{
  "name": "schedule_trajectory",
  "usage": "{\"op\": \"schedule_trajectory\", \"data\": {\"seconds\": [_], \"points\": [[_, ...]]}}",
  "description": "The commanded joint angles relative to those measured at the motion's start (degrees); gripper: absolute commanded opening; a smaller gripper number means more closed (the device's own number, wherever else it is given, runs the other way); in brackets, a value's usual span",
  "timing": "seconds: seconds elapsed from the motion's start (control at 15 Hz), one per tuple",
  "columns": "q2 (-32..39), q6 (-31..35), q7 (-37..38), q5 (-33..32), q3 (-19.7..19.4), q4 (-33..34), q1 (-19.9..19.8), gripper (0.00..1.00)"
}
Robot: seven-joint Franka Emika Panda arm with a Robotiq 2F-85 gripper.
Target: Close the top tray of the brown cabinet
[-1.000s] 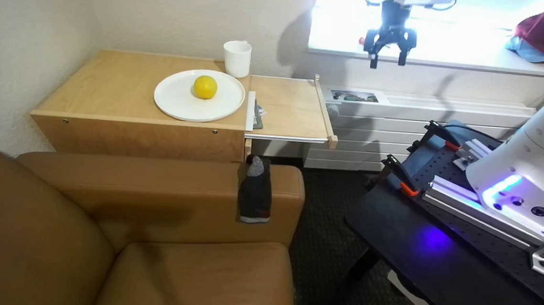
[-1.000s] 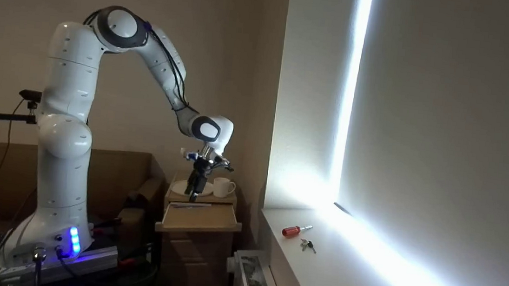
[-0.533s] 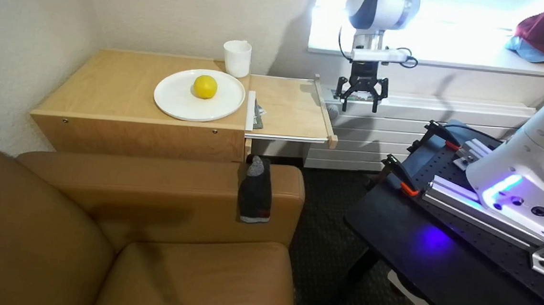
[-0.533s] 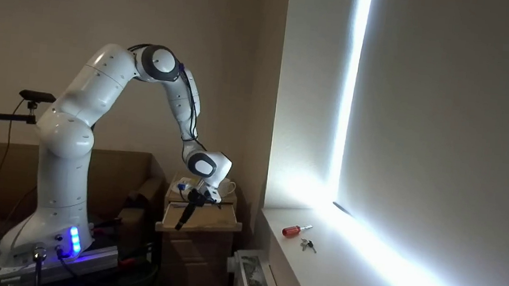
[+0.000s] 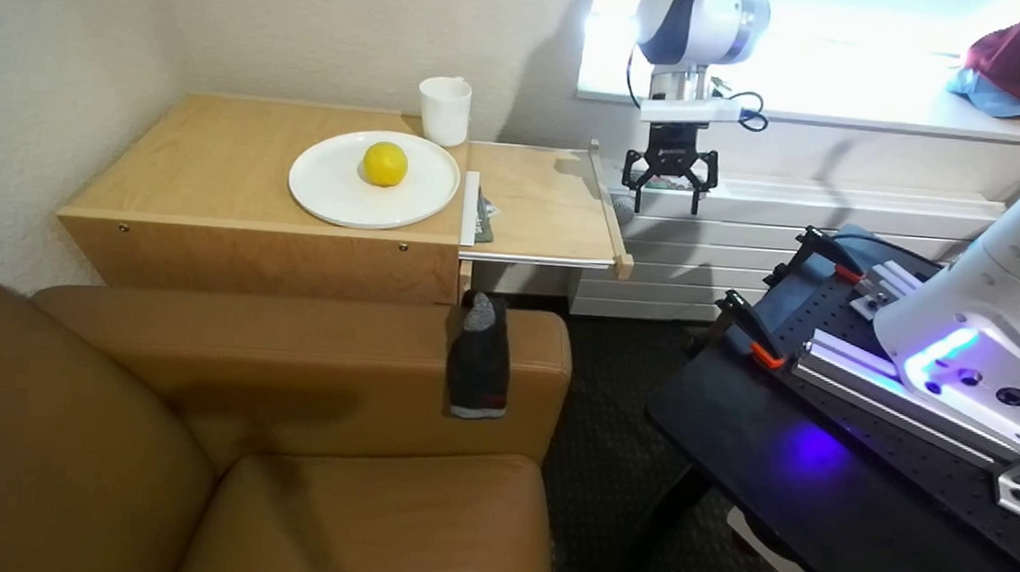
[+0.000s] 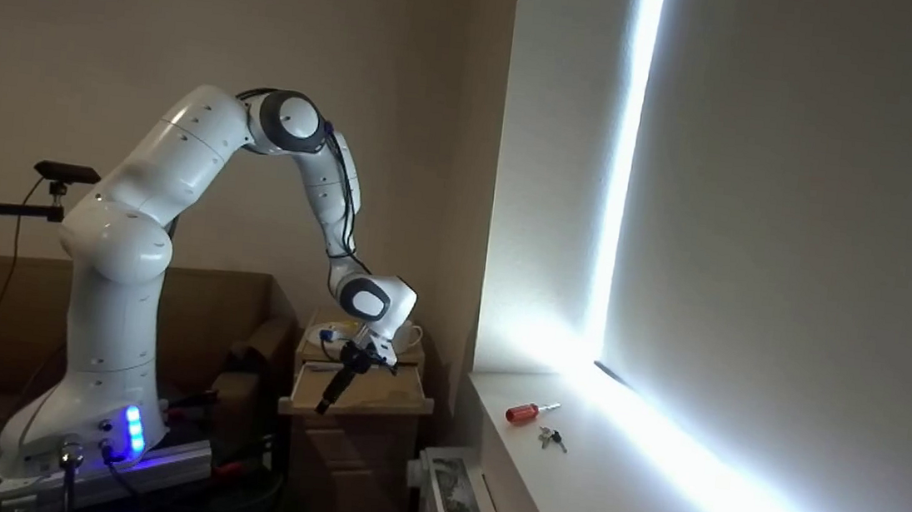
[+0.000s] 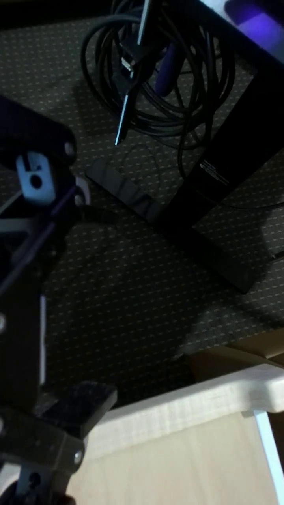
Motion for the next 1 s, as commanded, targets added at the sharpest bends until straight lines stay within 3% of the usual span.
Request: {"op": "schedule_trajectory", "data": {"seconds": [0.0,0.13,0.2,0.93], "points": [[3.28,5.03,8.17,-0.28,-2.79,-0.05,3.79,1.0],[3.78,9.28,10.61,2.35,-1.75,-0.46,3.56,1.0],[3.25,5.97,8.66,0.44,-1.79,0.06,2.9,1.0],[7.14,8.52,14.26,-2.32,-2.18,5.69,7.37,1.0]]}}
